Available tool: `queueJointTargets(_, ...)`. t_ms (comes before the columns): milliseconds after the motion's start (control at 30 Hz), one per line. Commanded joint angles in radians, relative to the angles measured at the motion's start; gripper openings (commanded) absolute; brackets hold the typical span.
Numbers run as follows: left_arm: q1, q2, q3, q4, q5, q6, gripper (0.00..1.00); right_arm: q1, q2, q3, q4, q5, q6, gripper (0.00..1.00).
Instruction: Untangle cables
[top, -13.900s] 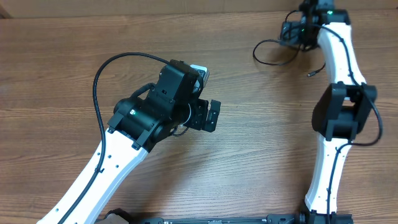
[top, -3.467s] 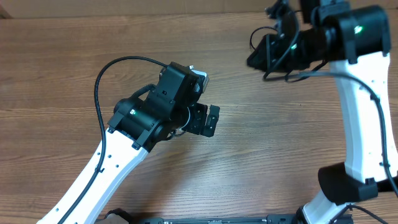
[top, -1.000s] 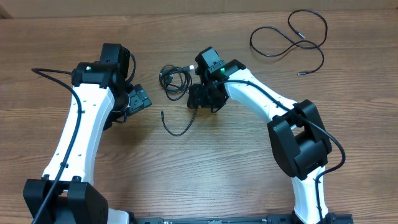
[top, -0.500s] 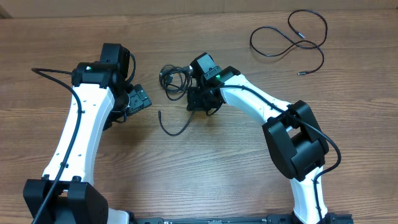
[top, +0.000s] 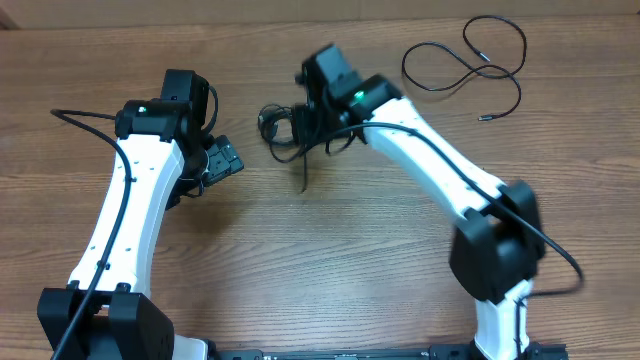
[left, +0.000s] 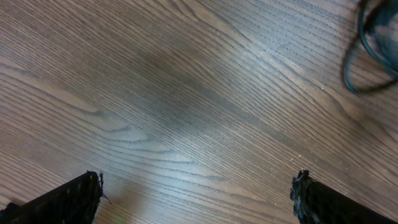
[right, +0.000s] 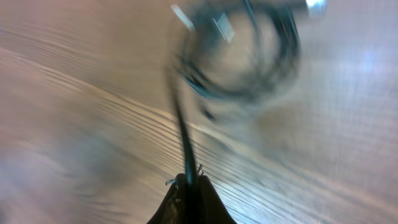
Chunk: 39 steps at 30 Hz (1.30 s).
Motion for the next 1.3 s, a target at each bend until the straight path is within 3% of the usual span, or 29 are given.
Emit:
queueJointTargets(0, 0.005, 0.009, 0.002, 0.001, -0.013, -0.002, 1.0, -0.007, -0.183, 0.116, 0.027, -0.001, -0.121, 0.04)
queueJointTargets(233, 0.005, 0.009, 0.002, 0.001, -0.013, -0.002, 1.0, -0.007, -0.294, 0.124, 0.102, -0.001, -0.134, 0.04)
queueJointTargets(500, 0.005, 0.009, 0.002, 0.001, -0.013, -0.002, 1.0, -0.007, -0.298, 0.114, 0.09, 0.015, -0.134, 0.04)
queueJointTargets(733, 0.005, 0.009, 0.003, 0.001, -0.013, -0.002, 1.0, -0.007, -0.291, 0.103, -0.037, 0.262, -0.067, 0.04)
queueJointTargets(967, 0.005, 0.009, 0.003, 0.001, -0.013, -0.002, 1.0, -0.008, -0.302, 0.104, 0.056, -0.292, -0.143, 0.04)
queueJointTargets(1100, 0.005, 0.009, 0.003, 0.001, -0.013, -0.002, 0.99, -0.007, -0.301, 0.101, 0.038, -0.034, -0.141, 0.04)
queueJointTargets(1200, 0.005, 0.009, 0.002, 0.001, -0.013, -0.002, 1.0, -0.007, -0.293, 0.101, -0.041, 0.314, 0.028, 0.04)
queueJointTargets(1267, 0.005, 0.009, 0.002, 0.001, -0.013, -0.002, 1.0, -0.007, -0.292, 0.101, -0.072, 0.364, 0.108, 0.04)
